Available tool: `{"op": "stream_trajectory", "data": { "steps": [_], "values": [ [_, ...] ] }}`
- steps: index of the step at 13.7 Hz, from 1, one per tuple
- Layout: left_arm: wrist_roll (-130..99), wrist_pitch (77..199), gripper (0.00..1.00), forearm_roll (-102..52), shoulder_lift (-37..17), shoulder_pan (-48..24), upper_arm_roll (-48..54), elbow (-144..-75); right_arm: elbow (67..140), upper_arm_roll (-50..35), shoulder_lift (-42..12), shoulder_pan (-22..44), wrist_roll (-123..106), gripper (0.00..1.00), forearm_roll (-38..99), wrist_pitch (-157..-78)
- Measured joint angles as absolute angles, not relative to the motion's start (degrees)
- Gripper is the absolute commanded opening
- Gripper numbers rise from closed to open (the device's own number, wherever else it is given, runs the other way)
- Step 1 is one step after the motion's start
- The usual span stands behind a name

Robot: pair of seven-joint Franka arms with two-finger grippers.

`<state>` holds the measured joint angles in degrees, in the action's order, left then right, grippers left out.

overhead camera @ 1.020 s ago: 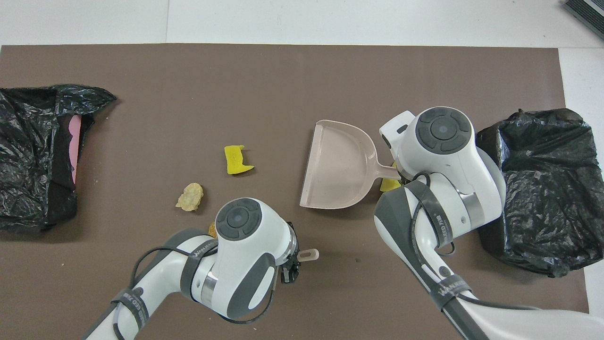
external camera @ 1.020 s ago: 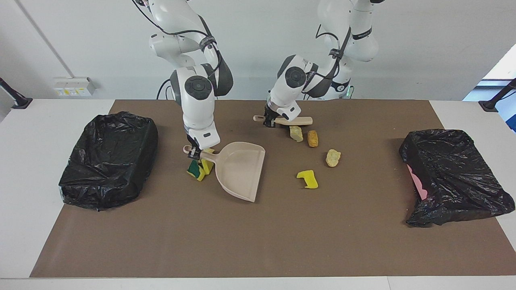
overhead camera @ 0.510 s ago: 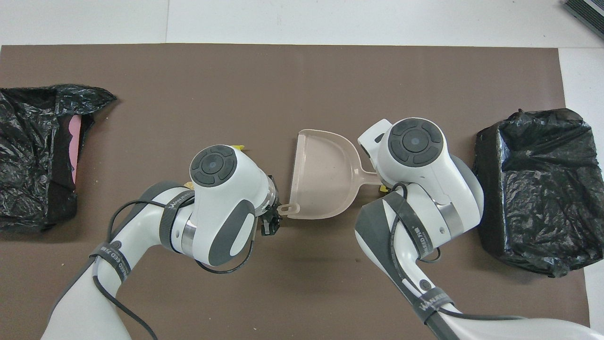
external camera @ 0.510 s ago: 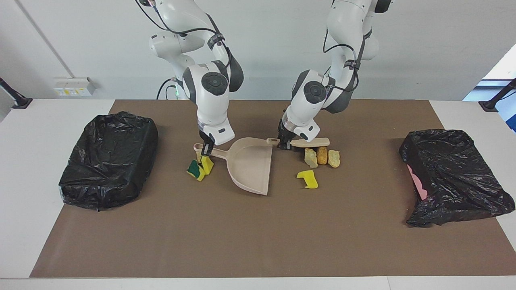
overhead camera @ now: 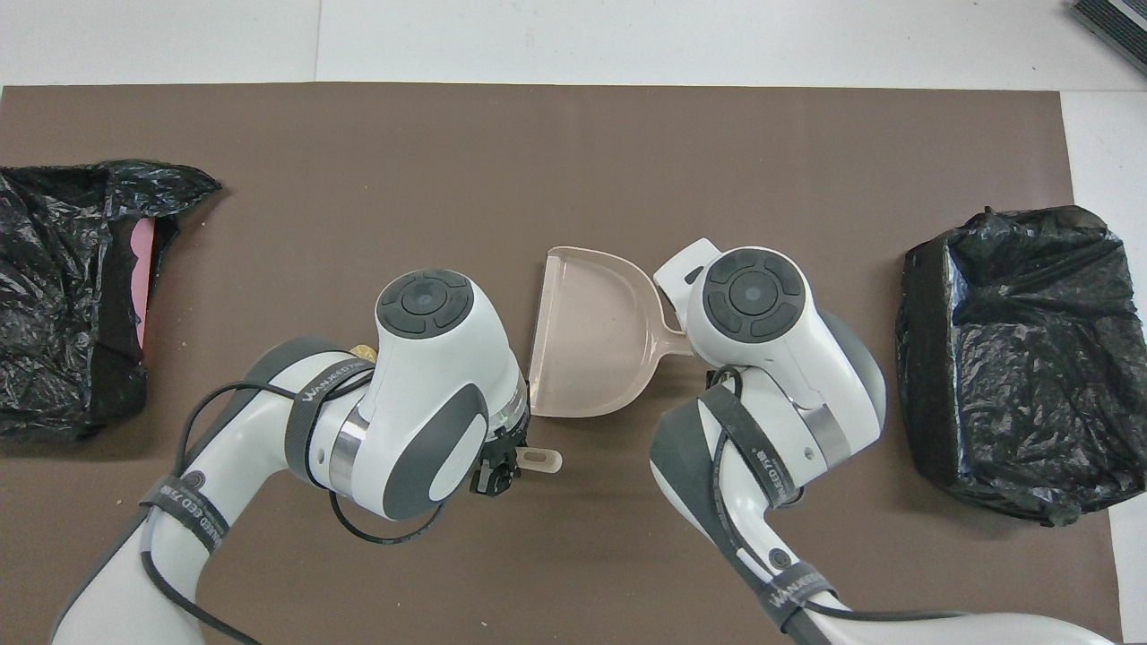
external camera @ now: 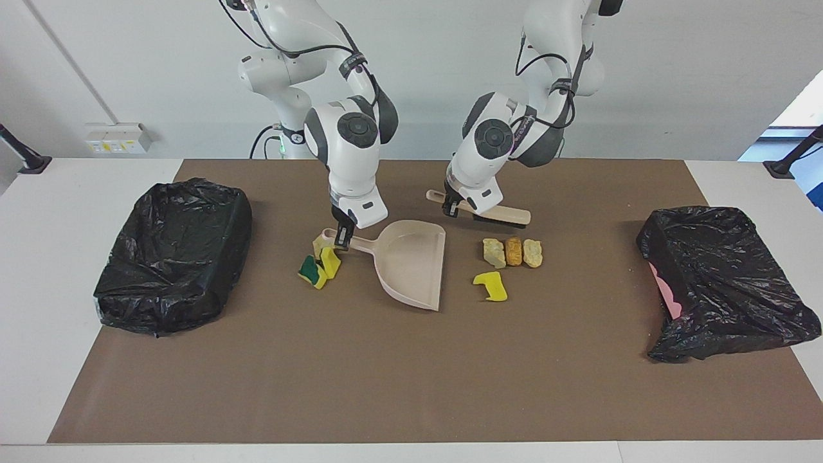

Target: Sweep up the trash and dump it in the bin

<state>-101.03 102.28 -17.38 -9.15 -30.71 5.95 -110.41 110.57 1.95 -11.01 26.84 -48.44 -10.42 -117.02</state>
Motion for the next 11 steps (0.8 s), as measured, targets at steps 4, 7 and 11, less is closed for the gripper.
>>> {"op": "stream_trajectory", "data": {
  "steps": [4, 7, 11],
  "values": [
    [-88.78, 94.16, 0.0, -14.11, -7.73, -29.11, 5.37, -111.73, 111.26, 1.92, -11.45, 28.54, -46.32, 0.0, -10.42, -117.25],
    [-77.92, 93.82, 0.0, -10.94, -5.66, -26.03, 5.11, -116.83, 111.42, 1.91, -12.81, 30.33, -46.19, 0.0, -10.42, -119.69],
    [-67.1, 95.49, 0.0, -8.86, -3.86, -22.38, 4.95, -120.25, 111.4, 1.89, -13.08, 31.81, -42.93, 0.0, -10.41, -120.49]
  ]
}}
